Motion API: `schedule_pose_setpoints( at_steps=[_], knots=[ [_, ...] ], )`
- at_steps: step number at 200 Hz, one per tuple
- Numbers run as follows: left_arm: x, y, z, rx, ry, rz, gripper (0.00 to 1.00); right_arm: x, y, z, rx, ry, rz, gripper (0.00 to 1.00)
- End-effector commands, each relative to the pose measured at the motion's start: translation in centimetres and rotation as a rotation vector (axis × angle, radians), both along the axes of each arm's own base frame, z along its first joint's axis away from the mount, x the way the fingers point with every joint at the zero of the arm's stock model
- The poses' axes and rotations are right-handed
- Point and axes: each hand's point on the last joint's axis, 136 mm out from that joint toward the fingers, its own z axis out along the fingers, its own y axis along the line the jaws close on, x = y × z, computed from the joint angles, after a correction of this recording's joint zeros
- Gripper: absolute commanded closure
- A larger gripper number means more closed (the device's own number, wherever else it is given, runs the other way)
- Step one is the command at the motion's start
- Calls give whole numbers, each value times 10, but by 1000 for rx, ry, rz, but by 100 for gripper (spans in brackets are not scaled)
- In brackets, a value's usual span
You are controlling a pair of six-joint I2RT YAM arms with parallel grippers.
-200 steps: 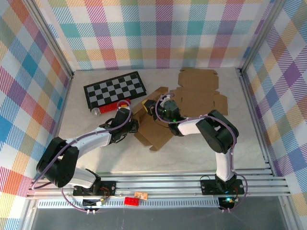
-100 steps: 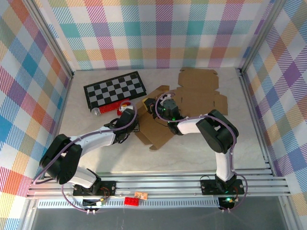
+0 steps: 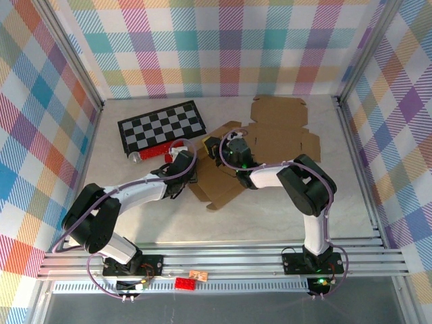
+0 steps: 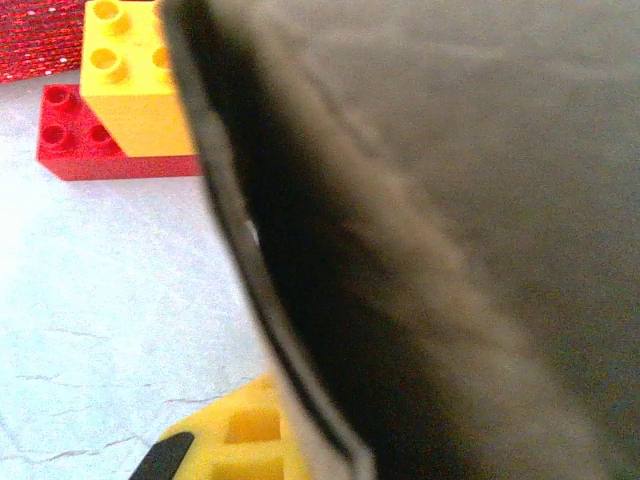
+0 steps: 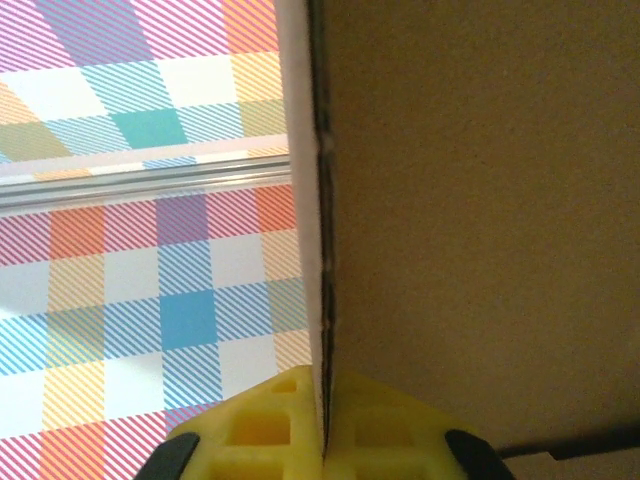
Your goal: Fold the paper box
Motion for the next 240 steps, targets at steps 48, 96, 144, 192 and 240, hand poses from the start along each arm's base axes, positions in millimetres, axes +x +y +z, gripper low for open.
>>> schedule_pose_setpoints(
  at_steps=[48,96,144,192,240],
  knots=[
    [-8,-1,52,-7,-29,-158,100,-38,-58,34,-350,183,65,27],
    [-11,6,66,-46,44,-260,100,-53,-127,81,-475,181,-14,16],
    [-1,-6,72,-68,113,-335,100,-47,-167,93,-492,166,-58,23],
    [6,-17,70,-98,194,-346,100,-34,-170,106,-524,130,-79,33],
    [11,-22,75,-153,275,-323,100,-47,-194,94,-526,77,-106,39]
  ],
)
